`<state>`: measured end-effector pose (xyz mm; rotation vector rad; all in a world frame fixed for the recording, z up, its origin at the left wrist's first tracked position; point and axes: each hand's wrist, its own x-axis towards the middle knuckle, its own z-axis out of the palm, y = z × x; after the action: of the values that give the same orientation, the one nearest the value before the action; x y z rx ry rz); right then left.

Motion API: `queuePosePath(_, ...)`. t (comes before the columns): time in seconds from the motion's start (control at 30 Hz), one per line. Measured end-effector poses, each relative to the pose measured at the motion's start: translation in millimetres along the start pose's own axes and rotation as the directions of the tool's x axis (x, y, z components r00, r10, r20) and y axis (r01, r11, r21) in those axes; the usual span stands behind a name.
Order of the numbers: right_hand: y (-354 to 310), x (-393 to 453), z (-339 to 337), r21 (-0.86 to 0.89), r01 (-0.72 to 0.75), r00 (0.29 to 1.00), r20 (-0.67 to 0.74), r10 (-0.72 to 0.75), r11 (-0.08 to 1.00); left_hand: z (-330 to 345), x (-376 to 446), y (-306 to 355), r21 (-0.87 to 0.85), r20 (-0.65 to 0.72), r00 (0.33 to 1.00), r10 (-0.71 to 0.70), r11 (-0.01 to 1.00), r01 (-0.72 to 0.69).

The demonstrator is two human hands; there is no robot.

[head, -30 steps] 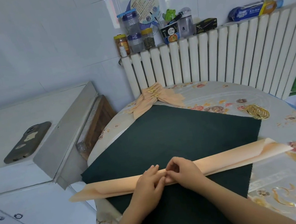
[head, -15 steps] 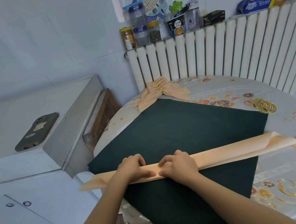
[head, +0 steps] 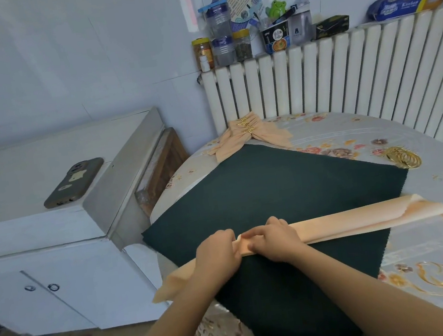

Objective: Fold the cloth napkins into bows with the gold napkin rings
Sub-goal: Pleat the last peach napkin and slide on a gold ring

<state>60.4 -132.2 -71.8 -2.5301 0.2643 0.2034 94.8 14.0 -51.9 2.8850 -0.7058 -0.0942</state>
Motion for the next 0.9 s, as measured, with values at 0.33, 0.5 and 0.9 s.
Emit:
queuePosePath(0.33, 7.2, -8.1, -8.6, 0.107, 0.050, 0.994, 0.089, -0.060, 0.993, -21.0, -0.2, -21.7, -0.314, 0.391, 0.918, 0.074, 0.948, 0.057)
queuePosePath(0.5, 8.3, -12.2, -10.5, 0.124, 0.063, 0.994, 0.082, -0.073, 0.990, -7.8, -2.7, -21.8, -0.281, 0.233, 0.961, 0.146, 0.957, -0.077)
queuePosePath(0.9, 5.1, -21.7, 8.7, 0.057, 0.098, 0.990, -0.106, -0.091, 0.994, 29.4, -19.3, -21.5, -0.255, 0.098, 0.974, 0.202, 0.952, -0.172)
